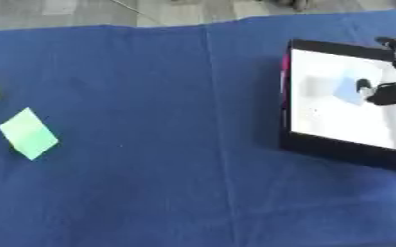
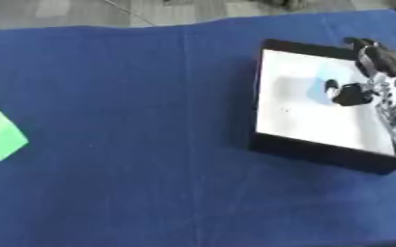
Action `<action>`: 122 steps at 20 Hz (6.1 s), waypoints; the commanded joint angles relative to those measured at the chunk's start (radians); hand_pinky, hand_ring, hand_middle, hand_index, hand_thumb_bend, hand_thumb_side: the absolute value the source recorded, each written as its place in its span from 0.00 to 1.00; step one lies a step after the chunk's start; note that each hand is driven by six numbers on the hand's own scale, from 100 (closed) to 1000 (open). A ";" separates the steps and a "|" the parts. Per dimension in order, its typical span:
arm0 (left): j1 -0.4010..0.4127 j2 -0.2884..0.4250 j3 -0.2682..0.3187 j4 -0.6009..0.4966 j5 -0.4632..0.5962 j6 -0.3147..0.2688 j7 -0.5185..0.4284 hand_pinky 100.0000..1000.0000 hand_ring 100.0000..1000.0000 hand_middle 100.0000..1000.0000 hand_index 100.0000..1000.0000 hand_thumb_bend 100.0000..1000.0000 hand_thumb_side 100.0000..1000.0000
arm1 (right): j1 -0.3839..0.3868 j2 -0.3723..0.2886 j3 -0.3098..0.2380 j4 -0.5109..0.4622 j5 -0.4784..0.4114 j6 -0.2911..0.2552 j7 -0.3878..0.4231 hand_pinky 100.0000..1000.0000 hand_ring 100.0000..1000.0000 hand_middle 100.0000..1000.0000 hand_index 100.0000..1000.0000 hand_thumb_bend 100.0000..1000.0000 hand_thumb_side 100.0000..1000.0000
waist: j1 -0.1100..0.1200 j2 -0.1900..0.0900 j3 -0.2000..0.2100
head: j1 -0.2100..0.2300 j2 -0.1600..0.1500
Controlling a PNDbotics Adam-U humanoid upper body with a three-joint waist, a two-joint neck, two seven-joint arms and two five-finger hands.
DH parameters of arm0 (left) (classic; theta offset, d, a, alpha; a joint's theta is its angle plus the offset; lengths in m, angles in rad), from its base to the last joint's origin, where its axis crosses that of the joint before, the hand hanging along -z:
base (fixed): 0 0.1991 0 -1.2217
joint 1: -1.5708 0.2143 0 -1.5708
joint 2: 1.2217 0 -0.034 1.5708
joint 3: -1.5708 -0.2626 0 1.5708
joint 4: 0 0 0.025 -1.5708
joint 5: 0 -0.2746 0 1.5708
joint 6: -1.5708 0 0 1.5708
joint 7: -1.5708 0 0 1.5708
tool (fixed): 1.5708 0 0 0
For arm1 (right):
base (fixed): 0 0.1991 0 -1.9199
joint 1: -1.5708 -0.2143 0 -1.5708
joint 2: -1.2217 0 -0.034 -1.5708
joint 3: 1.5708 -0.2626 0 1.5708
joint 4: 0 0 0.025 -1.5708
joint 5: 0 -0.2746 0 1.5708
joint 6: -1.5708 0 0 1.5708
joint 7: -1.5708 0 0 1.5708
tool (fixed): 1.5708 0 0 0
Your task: Pick up the objects with one hand, pass them to the other hand, and then place them into the box on the other side of the table.
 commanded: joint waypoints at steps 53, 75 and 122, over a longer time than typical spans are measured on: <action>-0.463 0.233 -0.328 0.462 -0.101 0.046 -1.268 0.93 0.88 0.78 0.88 0.60 0.47 | -0.014 0.000 0.014 -0.225 -0.597 -0.159 -0.267 0.94 1.00 0.94 0.98 0.00 0.41 | 0.007 -0.030 -0.020 | 0.151 0.011; -0.539 0.134 -0.373 0.564 -0.271 0.028 -1.283 0.94 0.90 0.79 0.88 0.63 0.45 | -0.013 0.006 0.019 -0.225 -0.606 -0.150 -0.273 0.94 1.00 0.94 0.97 0.00 0.43 | 0.011 -0.032 -0.028 | 0.159 0.014; -0.496 0.132 -0.305 0.242 -0.228 0.142 -1.010 0.79 0.69 0.62 0.59 0.00 0.12 | -0.061 0.005 0.044 -0.225 -0.623 -0.199 -0.252 0.94 1.00 0.94 0.97 0.00 0.41 | 0.003 -0.042 -0.018 | 0.149 0.014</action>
